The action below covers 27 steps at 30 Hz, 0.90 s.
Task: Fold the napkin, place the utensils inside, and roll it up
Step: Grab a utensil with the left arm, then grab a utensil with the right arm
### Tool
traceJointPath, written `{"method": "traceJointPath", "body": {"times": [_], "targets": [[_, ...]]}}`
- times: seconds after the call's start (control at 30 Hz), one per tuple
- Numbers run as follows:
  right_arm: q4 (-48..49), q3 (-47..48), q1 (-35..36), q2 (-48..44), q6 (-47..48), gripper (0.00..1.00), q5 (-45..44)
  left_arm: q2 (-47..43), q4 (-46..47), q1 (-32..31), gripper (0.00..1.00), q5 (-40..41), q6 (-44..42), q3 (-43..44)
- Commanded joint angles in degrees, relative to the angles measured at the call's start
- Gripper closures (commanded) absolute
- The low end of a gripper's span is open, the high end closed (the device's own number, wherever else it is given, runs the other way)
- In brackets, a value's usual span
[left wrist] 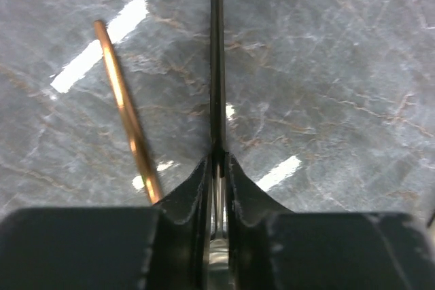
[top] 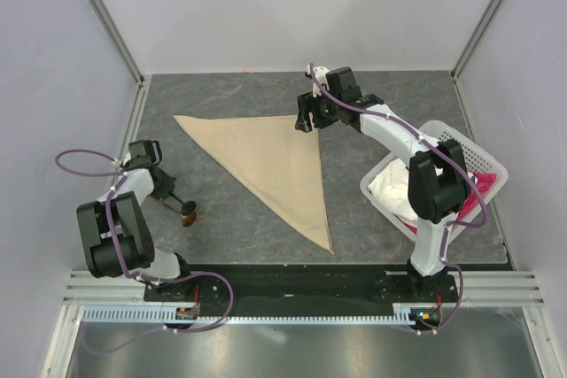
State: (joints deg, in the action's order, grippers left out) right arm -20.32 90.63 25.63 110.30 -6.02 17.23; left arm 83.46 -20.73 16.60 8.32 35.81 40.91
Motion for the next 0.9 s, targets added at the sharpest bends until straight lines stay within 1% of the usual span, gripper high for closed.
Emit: {"method": "traceJointPath", "body": {"times": [0.0, 0.03, 0.17, 0.27, 0.3, 0.47, 0.5, 0.6, 0.63, 0.87], "targets": [[1.6, -0.6, -0.1, -3.0, -0.2, 0.27, 1.2, 2.5, 3.4, -1.0, 0.94, -5.3, 2.9, -1.3], [1.7, -0.5, -0.1, -2.9, -0.2, 0.27, 1.2, 2.7, 3.4, -1.2, 0.98, -5.7, 2.9, -1.3], [1.6, -0.5, -0.1, -3.1, -0.6, 0.27, 1.4, 1.9, 3.8, -2.3, 0.98, -7.2, 4.2, -2.1], [1.6, -0.6, -0.1, -3.1, -1.0, 0.28, 2.2, -0.4, 4.1, -4.9, 0.98, -6.9, 5.6, -3.3], [1.6, -0.8, 0.2, -3.1, -1.1, 0.27, 2.5, -0.9, 4.1, -6.7, 0.98, -6.6, 6.5, -3.9], [1.6, -1.8, 1.5, -3.4, -1.4, 0.28, 2.5, -3.6, 4.5, -11.5, 0.98, -6.7, 10.7, -6.0], [1.6, -2.0, 2.1, -3.5, -1.4, 0.28, 2.5, -3.7, 4.5, -13.4, 0.98, -6.6, 11.7, -6.4], [1.5, -2.5, 3.5, -3.6, -1.5, 0.28, 1.8, -4.1, 5.0, -16.0, 0.98, -5.9, 13.4, -7.0], [1.3, -2.6, 3.8, -3.7, -1.6, 0.28, 1.5, -4.1, 5.1, -18.0, 0.98, -5.9, 14.0, -7.2], [0.7, -4.0, 7.0, -4.5, -1.4, 0.28, 0.3, -4.8, 7.5, -24.8, 0.98, -5.8, 19.1, -9.8]]}}
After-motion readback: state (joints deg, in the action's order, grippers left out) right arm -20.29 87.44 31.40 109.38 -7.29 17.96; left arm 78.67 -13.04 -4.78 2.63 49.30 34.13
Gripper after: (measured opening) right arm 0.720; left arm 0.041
